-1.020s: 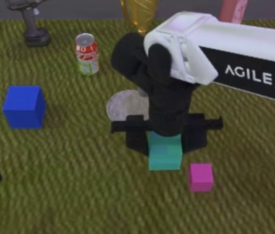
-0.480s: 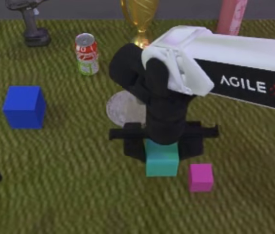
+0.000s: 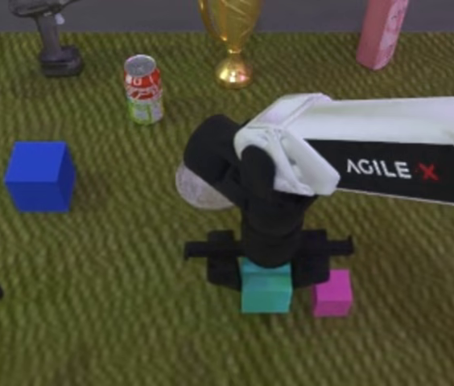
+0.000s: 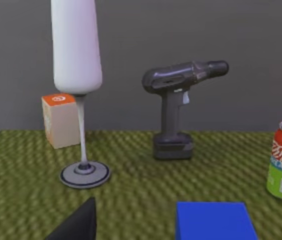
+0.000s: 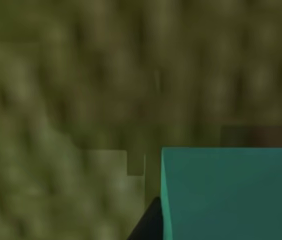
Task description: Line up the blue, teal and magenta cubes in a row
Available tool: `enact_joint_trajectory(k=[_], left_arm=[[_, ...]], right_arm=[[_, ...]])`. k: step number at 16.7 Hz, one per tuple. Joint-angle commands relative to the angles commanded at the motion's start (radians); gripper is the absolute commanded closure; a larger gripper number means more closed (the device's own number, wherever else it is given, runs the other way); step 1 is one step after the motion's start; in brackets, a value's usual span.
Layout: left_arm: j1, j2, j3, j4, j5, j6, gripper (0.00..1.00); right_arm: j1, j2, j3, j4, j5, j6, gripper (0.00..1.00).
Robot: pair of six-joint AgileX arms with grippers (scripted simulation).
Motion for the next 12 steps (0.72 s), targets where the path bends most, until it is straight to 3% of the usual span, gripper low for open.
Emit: enact_joint_trajectory(k=[2,12], left_arm=[[0.000,0.000,0.000,0.000,0.000,0.000,0.00],[0.000,0.000,0.000,0.000,0.000,0.000,0.00]], right_arm=[[0.000,0.000,0.000,0.000,0.000,0.000,1.00],[0.000,0.000,0.000,0.000,0.000,0.000,0.25]])
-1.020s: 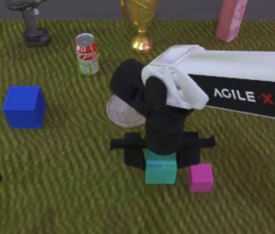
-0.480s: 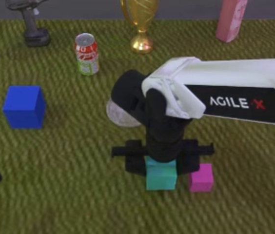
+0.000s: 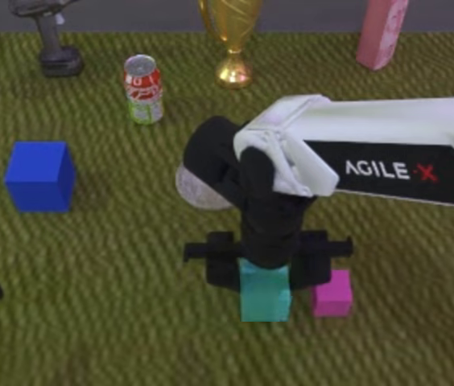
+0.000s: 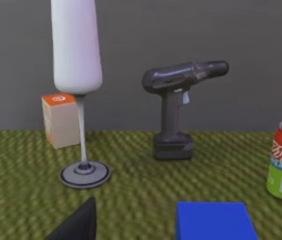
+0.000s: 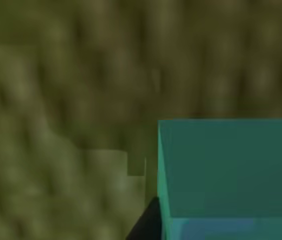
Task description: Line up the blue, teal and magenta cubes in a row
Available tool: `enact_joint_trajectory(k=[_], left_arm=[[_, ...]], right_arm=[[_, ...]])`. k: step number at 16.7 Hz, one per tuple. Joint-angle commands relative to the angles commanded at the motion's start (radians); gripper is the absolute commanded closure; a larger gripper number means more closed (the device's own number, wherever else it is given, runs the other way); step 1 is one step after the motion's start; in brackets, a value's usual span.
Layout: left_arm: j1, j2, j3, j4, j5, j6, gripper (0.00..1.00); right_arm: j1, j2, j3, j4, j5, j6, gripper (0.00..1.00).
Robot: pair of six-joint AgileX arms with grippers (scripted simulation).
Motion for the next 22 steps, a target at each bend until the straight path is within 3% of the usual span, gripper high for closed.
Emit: enact_joint_trajectory(k=[3,4,13,22], left_arm=[[0.000,0.000,0.000,0.000,0.000,0.000,0.00],[0.000,0.000,0.000,0.000,0.000,0.000,0.00],[0.000,0.000,0.000,0.000,0.000,0.000,0.00],[0.000,0.000,0.000,0.000,0.000,0.000,0.00]], right_arm=[[0.000,0.000,0.000,0.000,0.000,0.000,0.02],[0.000,0.000,0.000,0.000,0.000,0.000,0.00],[-0.002,-0.001,0.004,-0.004,0.000,0.000,0.00],[0.008,-0.075,0.172,-0.246,-0.001,0.000,0.00]])
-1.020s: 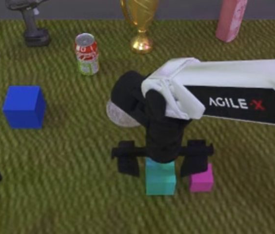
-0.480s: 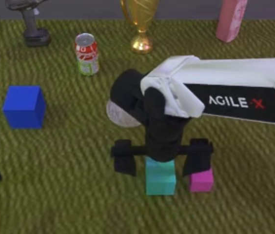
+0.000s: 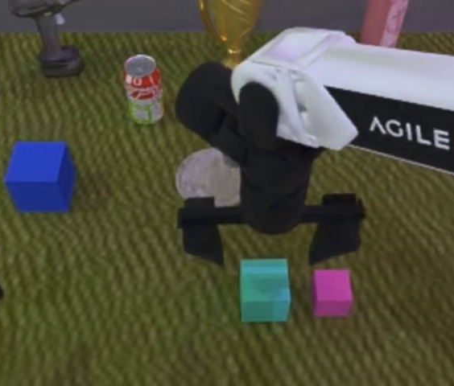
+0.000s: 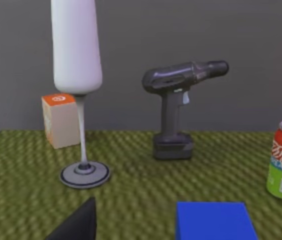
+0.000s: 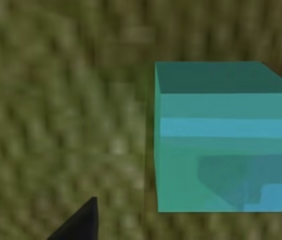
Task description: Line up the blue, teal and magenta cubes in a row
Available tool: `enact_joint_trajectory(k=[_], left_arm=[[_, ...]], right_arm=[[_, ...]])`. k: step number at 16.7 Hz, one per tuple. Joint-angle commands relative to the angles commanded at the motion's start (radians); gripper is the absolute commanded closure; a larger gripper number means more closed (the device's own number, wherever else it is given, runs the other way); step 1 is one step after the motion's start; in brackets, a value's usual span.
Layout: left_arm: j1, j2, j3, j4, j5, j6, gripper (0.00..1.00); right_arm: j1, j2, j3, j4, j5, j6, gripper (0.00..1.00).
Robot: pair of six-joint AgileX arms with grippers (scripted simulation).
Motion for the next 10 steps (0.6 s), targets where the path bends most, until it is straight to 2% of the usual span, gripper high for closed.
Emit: enact_joint_trajectory(k=[5,10], left_arm=[[-0.001,0.009,0.009,-0.006,0.001,0.000,0.00],[-0.012,0.206,0.207,-0.137,0.004,-0.007,0.00]], right_arm=[[-0.009,-0.006,-0.008,0.010,0.003,-0.004,0.00],[-0.090,-0.199,-0.154,0.124,0.047,-0.094,0.00]])
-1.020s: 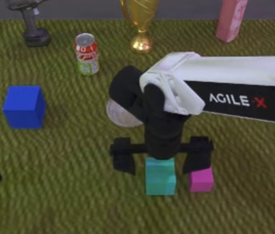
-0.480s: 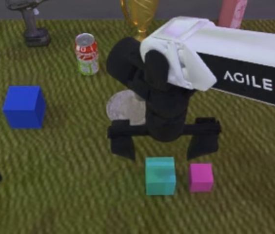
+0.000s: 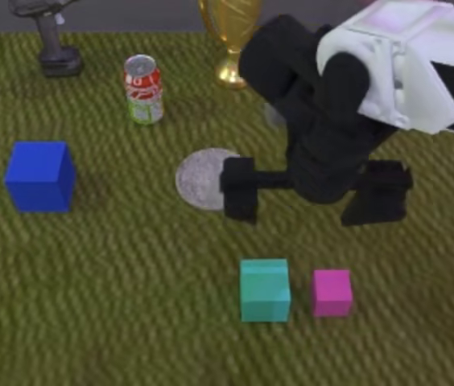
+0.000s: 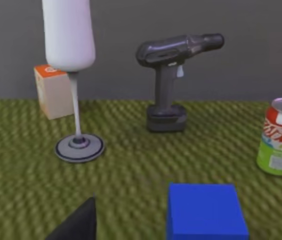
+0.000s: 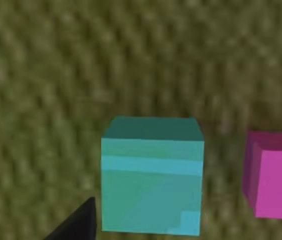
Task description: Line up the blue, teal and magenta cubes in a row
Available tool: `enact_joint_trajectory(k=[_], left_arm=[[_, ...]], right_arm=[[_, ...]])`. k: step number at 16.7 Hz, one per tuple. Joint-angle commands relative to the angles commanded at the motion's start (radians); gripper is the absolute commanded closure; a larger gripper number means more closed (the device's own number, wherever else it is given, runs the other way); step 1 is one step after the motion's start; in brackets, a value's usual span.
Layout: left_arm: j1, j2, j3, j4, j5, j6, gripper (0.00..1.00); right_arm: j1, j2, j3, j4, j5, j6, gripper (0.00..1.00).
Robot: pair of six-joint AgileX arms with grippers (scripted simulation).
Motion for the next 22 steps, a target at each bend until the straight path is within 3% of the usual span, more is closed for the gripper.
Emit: enact_joint_trajectory(k=[6,10,16,22], left_arm=[[-0.014,0.552,0.472,-0.311,-0.003,-0.015,0.00],[-0.028,1.010,0.818,-0.559,-0.004,-0.025,0.00],[-0.048,1.582,1.280,-0.890,-0.002,-0.039,0.00],[-0.060,1.937,1.613,-1.084,-0.001,-0.050,0.00]], right_arm=[[-0.192,-0.450,-0.429,0.215,0.062,-0.214,0.00],[-0.340,-0.807,-0.796,0.379,0.068,-0.371,0.00],[-0.546,-1.375,-1.271,0.681,0.016,-0.570,0.00],[-0.686,-1.790,-1.503,0.986,-0.047,-0.690,0.00]])
